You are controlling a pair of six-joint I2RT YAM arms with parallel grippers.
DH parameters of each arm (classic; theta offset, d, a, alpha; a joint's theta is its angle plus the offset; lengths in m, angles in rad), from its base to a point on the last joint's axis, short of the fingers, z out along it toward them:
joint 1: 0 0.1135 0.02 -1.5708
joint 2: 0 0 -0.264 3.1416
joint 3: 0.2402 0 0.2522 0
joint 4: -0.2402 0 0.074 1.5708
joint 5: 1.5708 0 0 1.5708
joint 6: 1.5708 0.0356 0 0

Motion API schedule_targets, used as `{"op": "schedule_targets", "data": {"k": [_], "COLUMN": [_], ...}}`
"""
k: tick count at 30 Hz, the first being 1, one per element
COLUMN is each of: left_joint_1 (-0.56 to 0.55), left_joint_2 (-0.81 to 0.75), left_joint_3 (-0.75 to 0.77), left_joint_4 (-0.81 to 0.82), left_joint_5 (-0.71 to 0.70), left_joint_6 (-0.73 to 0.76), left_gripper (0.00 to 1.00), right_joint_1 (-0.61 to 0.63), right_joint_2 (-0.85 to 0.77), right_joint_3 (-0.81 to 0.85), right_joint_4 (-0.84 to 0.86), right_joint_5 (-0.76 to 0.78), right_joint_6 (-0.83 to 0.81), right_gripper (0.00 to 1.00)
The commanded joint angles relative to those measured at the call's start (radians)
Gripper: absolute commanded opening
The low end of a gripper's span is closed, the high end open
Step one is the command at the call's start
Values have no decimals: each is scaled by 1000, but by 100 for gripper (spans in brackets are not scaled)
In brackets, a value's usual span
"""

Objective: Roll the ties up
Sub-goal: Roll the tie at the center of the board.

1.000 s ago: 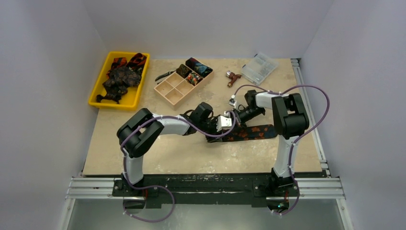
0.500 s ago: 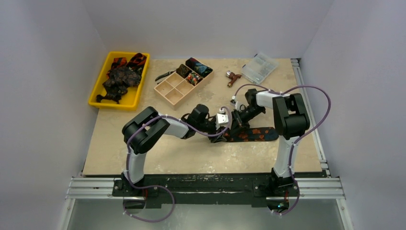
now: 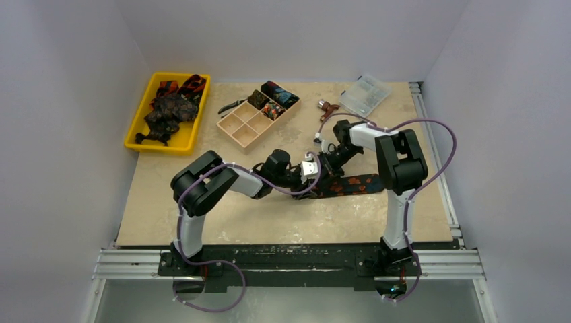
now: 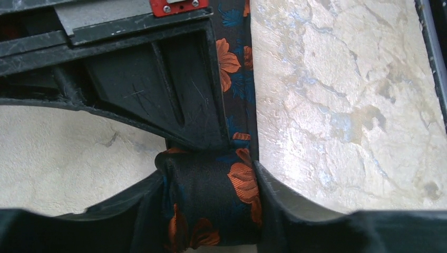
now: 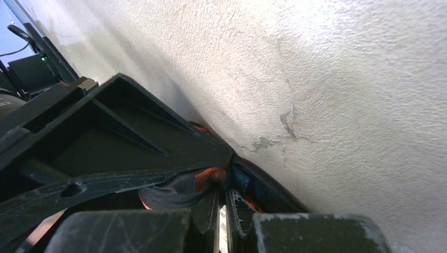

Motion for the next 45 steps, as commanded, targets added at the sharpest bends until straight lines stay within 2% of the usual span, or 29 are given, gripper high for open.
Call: {"op": "schedule_targets", "data": {"k": [1,3,5,10,16,18,23,25,28,30,31,34,38,45], "left_joint_1": [-2,-4,-6,-10,-40,-49,-56,-58,-58,-58,-58,-43,-6,6], "left_joint_2": [-7,-24,-49,-80,-48,-39,-24,-22,-25,-25,-24,-34,-73,-50], "left_joint_3": [-14,-22,-35,-45,37,53,86,90,95,105,111,114,51,34], "left_joint_4": [-30,-99,-166,-300,-422,-447,-507,-518,-527,-537,-541,-511,-330,-105], "left_joint_5": [-62,-105,-152,-221,-281,-288,-294,-294,-293,-288,-284,-242,-100,18], "left_joint_6": [-44,-1,65,201,250,264,274,278,279,268,252,185,86,-1], "left_gripper": [32,25,22,20,21,22,24,25,27,30,33,46,59,65], "right_joint_1": [24,24,17,-42,-59,-52,-25,-20,-19,-19,-20,-23,-36,-46], "right_joint_2": [75,70,50,-54,-137,-135,-94,-71,-43,-34,-27,-18,-14,10], "right_joint_3": [18,54,84,104,19,-4,-7,0,-2,-9,-13,-33,-72,-76], "right_joint_4": [213,206,185,77,20,41,76,75,75,72,68,65,104,139], "right_joint_5": [217,186,148,0,-181,-234,-237,-214,-173,-143,-131,-82,32,178], "right_joint_6": [-52,-56,-67,-84,-66,-29,-1,-5,-19,-32,-42,-70,-97,-112], "right_gripper": [0,0,0,34,52,55,56,51,35,17,2,0,0,0]}}
